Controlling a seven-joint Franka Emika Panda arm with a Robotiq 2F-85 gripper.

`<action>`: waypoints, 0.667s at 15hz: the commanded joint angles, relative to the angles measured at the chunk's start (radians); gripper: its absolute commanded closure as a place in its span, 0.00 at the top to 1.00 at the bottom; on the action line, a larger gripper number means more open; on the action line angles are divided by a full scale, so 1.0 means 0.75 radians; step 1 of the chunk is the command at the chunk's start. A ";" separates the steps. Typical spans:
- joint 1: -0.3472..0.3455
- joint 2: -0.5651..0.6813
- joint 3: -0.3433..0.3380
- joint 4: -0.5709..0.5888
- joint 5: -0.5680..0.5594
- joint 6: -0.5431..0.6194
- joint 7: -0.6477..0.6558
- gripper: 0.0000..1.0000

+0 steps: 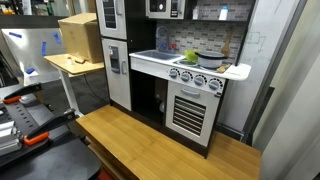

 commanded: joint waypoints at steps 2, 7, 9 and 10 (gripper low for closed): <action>-0.008 0.002 0.005 0.003 0.003 -0.002 -0.005 1.00; -0.001 0.011 0.007 0.006 0.002 0.016 -0.016 1.00; 0.010 0.057 0.010 0.016 0.016 0.128 -0.026 1.00; 0.014 0.081 0.011 0.020 0.025 0.196 -0.026 1.00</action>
